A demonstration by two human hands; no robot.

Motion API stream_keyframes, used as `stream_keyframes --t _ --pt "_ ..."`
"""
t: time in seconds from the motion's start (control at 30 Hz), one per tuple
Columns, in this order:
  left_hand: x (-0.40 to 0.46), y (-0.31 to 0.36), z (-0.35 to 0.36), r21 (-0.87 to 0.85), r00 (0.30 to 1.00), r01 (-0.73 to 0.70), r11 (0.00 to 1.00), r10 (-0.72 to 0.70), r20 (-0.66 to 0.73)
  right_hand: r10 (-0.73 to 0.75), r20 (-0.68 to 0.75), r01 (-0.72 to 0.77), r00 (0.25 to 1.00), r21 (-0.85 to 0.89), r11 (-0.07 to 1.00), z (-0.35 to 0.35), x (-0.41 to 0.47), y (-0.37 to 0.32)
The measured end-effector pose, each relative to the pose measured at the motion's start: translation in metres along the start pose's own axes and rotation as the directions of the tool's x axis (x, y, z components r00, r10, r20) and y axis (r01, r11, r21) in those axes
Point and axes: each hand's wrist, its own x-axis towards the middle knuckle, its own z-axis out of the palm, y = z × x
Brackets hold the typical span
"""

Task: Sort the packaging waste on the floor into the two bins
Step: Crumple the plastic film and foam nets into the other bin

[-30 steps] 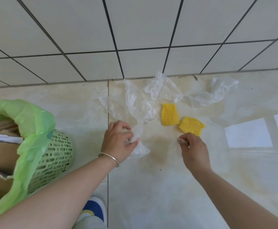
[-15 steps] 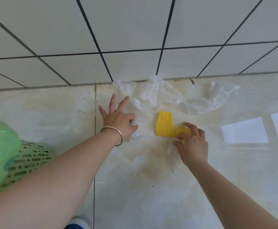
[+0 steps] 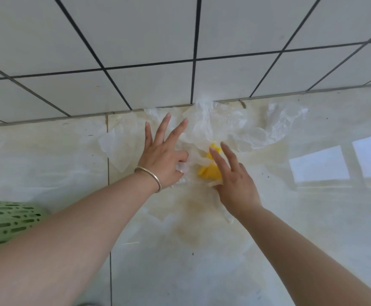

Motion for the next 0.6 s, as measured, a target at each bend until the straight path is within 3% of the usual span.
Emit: stream_keyframes --t 0.1,0.23,0.3,0.47,0.6 --pt "0.015 0.006 -0.001 -0.002 0.992 0.000 1.000 0.000 0.129 0.010 0.089 -0.009 0.996 -0.017 1.000 0.002 0.011 -0.005" --pt "0.016 0.015 0.004 -0.065 0.975 0.045 0.997 -0.029 0.219 0.062 0.011 -0.062 0.998 -0.008 0.998 0.009 0.011 -0.010" --pt "0.009 0.019 0.009 -0.048 0.982 0.027 0.998 -0.017 0.188 0.078 -0.018 -0.078 0.997 -0.007 0.997 0.011 0.008 -0.012" --pt "-0.013 0.026 0.025 -0.089 0.992 -0.123 0.988 0.121 -0.037 0.123 -0.032 -0.122 0.992 0.041 0.992 0.015 0.000 -0.014" --pt "-0.029 0.034 0.022 -0.213 0.992 -0.109 0.971 0.095 -0.078 0.166 -0.006 -0.164 0.986 0.120 0.979 0.019 -0.012 -0.015"
